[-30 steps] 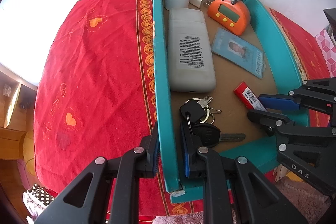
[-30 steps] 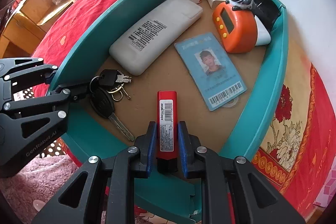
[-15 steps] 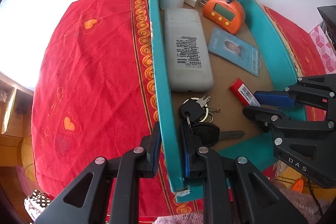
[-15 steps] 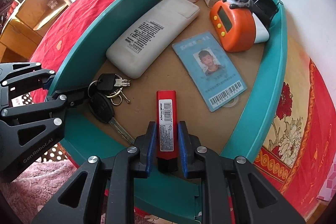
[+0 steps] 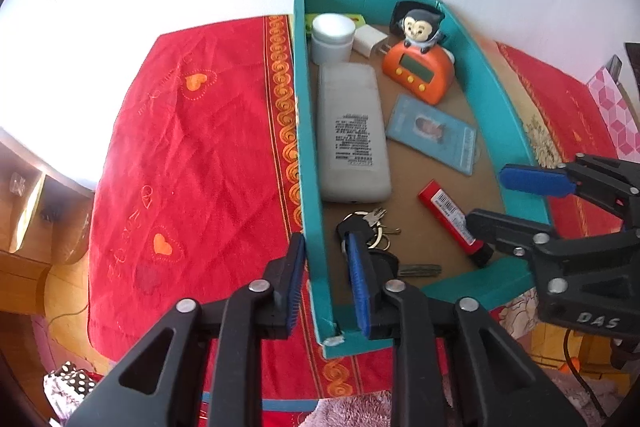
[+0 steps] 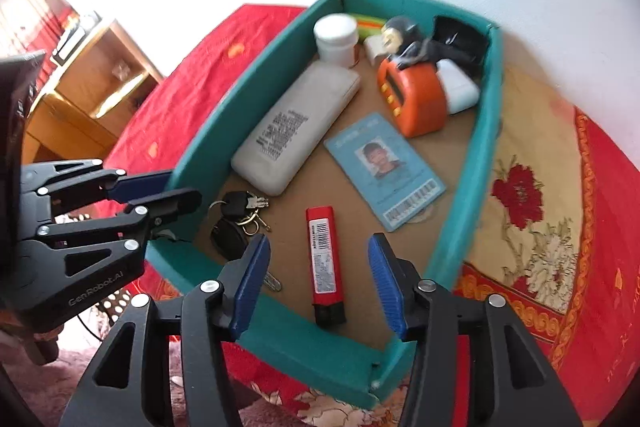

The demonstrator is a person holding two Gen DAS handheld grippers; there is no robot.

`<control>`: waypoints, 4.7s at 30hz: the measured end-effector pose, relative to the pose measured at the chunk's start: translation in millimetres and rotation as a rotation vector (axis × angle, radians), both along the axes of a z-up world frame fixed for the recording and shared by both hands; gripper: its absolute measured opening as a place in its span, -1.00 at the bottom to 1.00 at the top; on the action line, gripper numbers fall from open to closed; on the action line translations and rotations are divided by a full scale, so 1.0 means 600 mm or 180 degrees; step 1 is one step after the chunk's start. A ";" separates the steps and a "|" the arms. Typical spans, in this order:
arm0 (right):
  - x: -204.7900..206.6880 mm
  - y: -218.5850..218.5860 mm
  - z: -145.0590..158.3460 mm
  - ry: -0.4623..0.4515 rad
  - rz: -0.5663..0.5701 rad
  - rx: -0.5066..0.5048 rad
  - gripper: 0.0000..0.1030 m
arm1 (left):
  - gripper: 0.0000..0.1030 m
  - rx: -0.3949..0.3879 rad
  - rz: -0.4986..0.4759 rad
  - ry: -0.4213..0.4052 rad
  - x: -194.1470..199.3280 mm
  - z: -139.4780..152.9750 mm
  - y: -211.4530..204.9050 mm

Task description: Organize objects

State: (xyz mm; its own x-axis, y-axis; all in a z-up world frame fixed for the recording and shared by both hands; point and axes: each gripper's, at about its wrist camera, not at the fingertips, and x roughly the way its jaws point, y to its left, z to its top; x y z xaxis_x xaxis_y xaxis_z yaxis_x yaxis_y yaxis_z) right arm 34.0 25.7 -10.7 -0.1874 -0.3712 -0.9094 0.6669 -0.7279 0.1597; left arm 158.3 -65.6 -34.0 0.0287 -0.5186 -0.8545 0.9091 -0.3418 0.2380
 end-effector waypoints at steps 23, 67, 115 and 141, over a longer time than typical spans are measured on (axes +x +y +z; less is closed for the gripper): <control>0.010 0.145 0.083 0.0466 -0.0667 -0.0336 0.72 | 0.65 -0.0468 -0.0341 -0.0040 -0.101 0.034 0.053; -0.011 0.199 0.055 0.0399 -0.1022 -0.0296 0.77 | 0.65 -0.0480 -0.0153 -0.0167 -0.148 0.023 0.064; -0.008 0.200 0.055 0.0430 -0.1139 -0.0206 0.77 | 0.65 -0.0486 -0.0197 -0.0179 -0.149 0.031 0.071; -0.013 0.212 0.049 0.0369 -0.1244 -0.0215 0.77 | 0.65 -0.0483 -0.0101 -0.0111 -0.139 0.034 0.070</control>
State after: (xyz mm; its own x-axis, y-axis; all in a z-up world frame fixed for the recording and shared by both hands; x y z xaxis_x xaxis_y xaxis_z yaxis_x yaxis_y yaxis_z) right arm 26.5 152.6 18.9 -0.4259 -0.3099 -0.8501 0.3587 -0.9204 0.1558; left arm 74.7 -23.8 -13.4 0.0387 -0.6428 -0.7650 0.8887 -0.3279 0.3204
